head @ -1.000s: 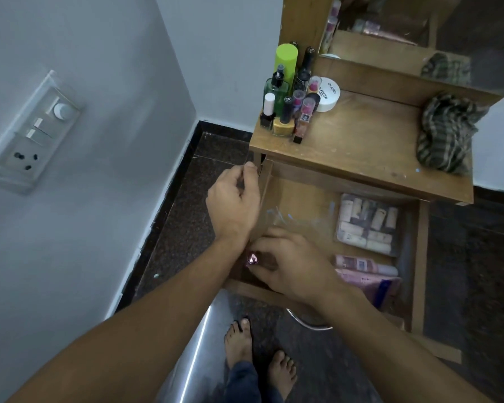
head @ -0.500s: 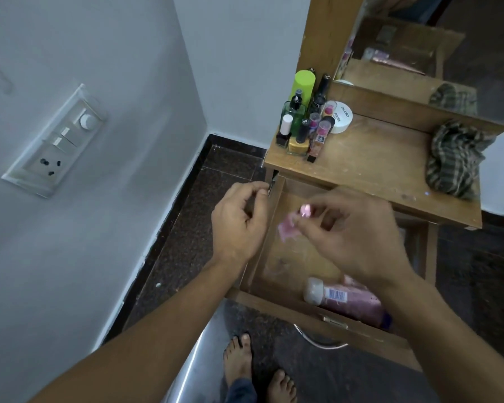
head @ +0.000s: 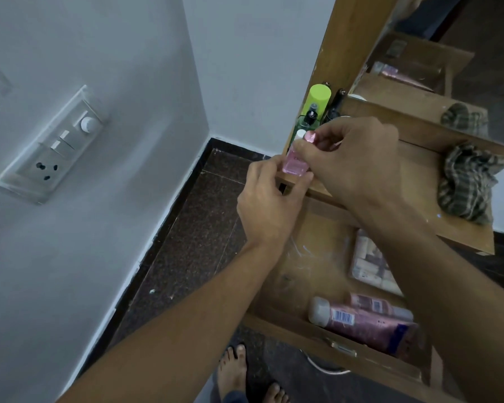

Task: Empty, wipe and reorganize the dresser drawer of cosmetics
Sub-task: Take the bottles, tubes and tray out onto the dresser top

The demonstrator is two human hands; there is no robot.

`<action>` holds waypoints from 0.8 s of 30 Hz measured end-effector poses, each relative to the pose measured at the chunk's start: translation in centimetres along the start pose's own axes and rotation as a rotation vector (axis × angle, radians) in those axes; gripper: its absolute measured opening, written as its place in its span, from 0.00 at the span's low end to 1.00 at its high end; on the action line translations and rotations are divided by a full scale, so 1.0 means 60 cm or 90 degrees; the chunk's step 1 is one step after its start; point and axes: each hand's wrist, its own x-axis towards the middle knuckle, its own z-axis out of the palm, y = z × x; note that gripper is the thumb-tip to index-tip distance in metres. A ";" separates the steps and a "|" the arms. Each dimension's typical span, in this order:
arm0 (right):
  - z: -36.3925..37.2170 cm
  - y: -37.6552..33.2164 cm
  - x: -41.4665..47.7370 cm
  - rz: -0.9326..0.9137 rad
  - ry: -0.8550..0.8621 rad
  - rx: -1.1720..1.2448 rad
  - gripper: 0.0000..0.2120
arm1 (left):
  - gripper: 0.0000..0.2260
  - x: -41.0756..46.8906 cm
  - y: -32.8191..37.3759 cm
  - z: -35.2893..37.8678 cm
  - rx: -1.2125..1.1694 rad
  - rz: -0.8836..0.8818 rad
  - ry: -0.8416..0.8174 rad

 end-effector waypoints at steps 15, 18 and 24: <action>0.020 0.006 0.012 0.016 -0.003 -0.042 0.10 | 0.18 0.013 -0.018 0.015 0.035 0.028 -0.015; 0.010 0.004 0.010 0.012 -0.014 -0.058 0.11 | 0.18 0.012 -0.020 0.015 0.041 0.029 -0.013; -0.069 0.054 -0.043 -0.007 0.094 -0.010 0.14 | 0.25 0.002 -0.032 0.017 0.055 0.031 -0.001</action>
